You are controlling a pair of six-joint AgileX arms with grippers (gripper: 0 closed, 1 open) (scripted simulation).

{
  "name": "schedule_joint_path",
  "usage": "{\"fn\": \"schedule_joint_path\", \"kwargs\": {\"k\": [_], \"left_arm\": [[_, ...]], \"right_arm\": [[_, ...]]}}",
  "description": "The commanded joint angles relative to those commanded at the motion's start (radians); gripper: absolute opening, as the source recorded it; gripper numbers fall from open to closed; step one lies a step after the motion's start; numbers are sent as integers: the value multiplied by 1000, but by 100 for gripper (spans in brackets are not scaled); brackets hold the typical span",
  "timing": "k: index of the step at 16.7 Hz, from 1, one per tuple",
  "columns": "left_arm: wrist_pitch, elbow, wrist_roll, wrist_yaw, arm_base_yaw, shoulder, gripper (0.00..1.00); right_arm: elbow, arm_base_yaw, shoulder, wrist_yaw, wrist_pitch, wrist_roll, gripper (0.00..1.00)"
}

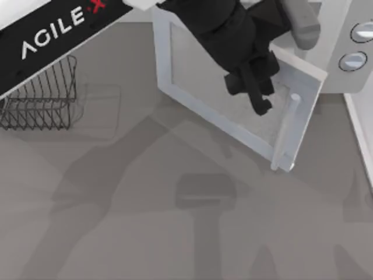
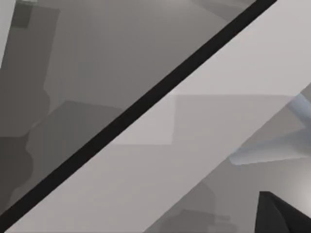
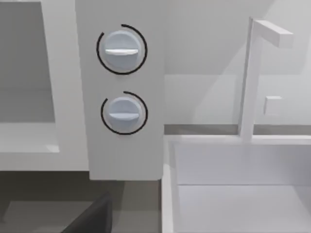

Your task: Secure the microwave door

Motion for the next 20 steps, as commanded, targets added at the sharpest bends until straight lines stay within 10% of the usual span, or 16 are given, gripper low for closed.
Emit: {"fn": "schedule_joint_path", "kwargs": {"k": [20], "left_arm": [[-34,97,-50,-29,-19,73,0]], "right_arm": [[0,0,0,0,0,0,100]]}}
